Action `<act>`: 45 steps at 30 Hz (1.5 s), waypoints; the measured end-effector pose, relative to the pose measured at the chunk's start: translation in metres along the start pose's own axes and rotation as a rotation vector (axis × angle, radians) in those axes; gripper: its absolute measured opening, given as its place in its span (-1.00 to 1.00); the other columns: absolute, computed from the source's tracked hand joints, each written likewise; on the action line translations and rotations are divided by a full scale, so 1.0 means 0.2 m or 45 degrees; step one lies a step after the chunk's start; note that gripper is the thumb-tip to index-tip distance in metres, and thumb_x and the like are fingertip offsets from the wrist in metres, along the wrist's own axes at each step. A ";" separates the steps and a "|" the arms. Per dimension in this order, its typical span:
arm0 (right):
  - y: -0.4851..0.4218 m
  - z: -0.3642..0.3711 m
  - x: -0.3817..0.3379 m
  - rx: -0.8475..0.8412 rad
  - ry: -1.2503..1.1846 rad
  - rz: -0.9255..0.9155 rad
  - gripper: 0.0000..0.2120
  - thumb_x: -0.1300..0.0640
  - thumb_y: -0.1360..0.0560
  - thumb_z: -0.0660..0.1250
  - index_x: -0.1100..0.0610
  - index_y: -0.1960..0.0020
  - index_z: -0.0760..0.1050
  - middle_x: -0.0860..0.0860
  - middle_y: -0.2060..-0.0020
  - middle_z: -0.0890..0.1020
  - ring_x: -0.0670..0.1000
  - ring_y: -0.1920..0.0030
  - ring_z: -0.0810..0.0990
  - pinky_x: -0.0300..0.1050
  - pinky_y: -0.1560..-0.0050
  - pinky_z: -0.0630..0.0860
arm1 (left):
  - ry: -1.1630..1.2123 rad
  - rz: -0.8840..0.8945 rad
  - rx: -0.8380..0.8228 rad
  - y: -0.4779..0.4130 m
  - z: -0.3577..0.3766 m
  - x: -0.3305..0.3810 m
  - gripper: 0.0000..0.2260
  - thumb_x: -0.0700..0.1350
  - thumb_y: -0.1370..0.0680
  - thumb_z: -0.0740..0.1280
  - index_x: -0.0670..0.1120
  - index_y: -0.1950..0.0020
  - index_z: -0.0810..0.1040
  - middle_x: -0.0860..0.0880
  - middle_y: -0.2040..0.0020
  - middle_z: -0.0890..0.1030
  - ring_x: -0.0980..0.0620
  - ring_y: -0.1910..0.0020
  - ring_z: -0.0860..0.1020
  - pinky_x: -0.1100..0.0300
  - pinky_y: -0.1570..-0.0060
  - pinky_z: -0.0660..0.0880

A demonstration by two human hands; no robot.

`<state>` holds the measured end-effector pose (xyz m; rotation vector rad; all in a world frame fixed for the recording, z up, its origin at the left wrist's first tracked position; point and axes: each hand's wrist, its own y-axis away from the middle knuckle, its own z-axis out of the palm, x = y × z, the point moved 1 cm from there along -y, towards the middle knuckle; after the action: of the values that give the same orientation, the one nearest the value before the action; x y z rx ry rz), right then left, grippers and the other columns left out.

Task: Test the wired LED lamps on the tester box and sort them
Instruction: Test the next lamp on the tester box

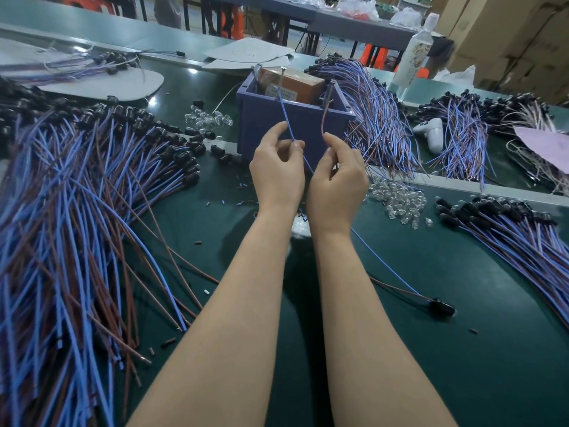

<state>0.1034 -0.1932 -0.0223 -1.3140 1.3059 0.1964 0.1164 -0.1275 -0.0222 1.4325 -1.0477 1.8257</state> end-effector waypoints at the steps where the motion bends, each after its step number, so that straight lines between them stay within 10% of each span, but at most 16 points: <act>1: 0.00 0.00 0.00 -0.005 -0.001 0.000 -0.72 0.29 -0.56 0.18 0.19 -0.19 0.57 0.12 0.03 0.60 0.05 0.04 0.56 -0.38 0.09 0.29 | 0.002 -0.002 0.000 0.00 0.00 0.00 -0.70 -0.26 -0.55 0.28 -0.17 -0.28 0.47 -0.04 0.13 0.64 -0.03 0.04 0.62 0.00 -0.14 0.50; 45: -0.02 0.01 0.02 -0.054 -0.025 0.028 -0.72 0.29 -0.56 0.18 0.19 -0.19 0.57 0.08 -0.04 0.62 0.00 -0.05 0.55 -0.41 0.01 0.30 | 0.011 -0.029 -0.031 -0.02 0.01 0.00 -0.72 -0.28 -0.54 0.30 -0.19 -0.25 0.49 -0.12 0.10 0.66 -0.07 0.04 0.62 -0.05 -0.13 0.51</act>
<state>0.1087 -0.1940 -0.0239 -1.3308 1.3065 0.2530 0.1198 -0.1279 -0.0203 1.4151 -1.0421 1.7957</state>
